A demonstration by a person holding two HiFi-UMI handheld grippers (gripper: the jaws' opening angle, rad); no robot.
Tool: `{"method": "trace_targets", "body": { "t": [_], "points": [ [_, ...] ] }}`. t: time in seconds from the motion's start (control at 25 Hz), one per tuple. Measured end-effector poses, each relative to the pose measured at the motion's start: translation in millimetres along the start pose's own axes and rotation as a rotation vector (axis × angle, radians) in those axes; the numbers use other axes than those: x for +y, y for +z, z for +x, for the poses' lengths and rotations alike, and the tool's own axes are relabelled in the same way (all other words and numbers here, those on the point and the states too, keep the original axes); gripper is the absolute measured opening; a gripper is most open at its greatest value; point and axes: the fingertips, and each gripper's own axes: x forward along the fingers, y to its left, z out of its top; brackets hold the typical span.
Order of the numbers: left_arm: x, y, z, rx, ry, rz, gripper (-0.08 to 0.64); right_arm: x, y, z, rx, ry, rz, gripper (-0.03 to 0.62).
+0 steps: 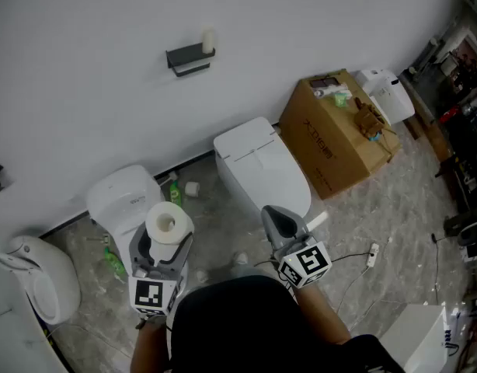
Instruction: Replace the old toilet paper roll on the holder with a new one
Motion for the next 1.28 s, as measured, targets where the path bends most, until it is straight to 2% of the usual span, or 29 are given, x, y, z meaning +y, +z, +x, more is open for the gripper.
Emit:
{"method": "trace_targets", "body": {
  "t": [0.24,0.32,0.68,0.96,1.08,1.28],
  "points": [
    [-11.6,6.4,28.6,0.016,0.005,-0.003,0.383,-28.4,-2.9,2.2,0.007,0.016,0.015,0.0],
    [-14.0,9.8,41.1,-0.004,0.013,0.002,0.382,-40.9,-3.6,5.5,0.006,0.022,0.024,0.001],
    [-42.5,26.2,97.8,0.012,0.033,0.025,0.383,-113.3,9.5,5.1,-0.065,0.041,0.065,0.002],
    [-57.8,38.9,132.4,-0.004,0.075,0.029,0.382,-168.9,1.5,-0.2,-0.068,0.026,0.097,0.001],
    [-56.9,37.0,142.8,0.05,0.076,0.026,0.383,-179.1,-3.3,7.3,-0.055,0.024,0.115,0.002],
    [-36.5,28.3,163.7,0.059,0.077,0.009,0.382,-185.1,-9.8,37.4,-0.034,0.031,0.122,0.002]
  ]
}}
